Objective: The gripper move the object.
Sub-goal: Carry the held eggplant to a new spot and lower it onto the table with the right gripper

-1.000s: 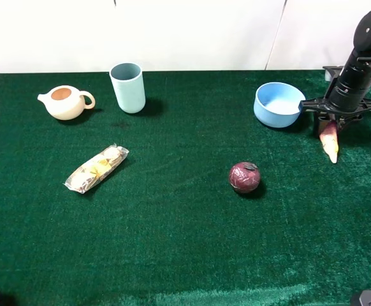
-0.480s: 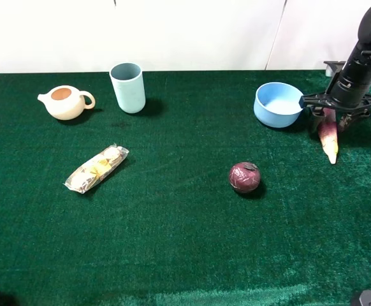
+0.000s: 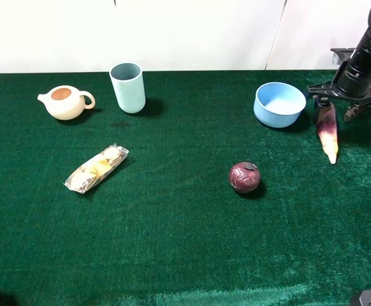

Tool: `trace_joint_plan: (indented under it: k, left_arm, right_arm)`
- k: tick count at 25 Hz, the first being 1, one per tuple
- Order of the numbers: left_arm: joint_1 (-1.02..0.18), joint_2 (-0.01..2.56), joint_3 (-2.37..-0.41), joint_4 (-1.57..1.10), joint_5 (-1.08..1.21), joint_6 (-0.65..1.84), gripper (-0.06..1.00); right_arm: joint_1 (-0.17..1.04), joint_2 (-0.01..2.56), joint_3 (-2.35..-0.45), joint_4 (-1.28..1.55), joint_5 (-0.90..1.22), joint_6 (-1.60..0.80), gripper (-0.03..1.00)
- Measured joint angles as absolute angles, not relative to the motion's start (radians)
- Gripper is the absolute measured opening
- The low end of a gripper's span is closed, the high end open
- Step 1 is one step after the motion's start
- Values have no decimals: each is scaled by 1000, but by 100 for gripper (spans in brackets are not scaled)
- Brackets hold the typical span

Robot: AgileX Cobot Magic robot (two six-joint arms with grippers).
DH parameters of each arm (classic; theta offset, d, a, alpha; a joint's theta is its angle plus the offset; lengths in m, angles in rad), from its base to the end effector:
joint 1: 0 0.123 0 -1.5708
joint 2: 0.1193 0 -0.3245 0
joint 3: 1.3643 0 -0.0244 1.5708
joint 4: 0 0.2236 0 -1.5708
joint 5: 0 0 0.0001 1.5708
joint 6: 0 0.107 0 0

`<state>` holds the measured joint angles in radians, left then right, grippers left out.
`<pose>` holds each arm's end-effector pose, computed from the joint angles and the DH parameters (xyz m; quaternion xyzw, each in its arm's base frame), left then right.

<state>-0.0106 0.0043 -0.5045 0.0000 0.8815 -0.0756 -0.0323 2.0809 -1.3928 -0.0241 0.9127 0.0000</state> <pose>-0.0470 0.0005 0.2761 -0.0261 0.8027 -0.0257 0.5953 0.3950 -0.0148 0.1722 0.0090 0.9995 -0.0102 0.0284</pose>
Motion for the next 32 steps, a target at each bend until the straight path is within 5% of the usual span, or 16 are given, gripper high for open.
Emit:
trace_joint_plan:
  k: [7, 32]
  left_arm:
    - [-11, 4, -505, 0, 882, -76, 84]
    - [-11, 4, -505, 0, 882, -76, 84]
  right_arm:
    - [-32, 2081, -1393, -24, 913, 0, 69]
    - [-32, 1779, -1386, -23, 1098, -28, 69]
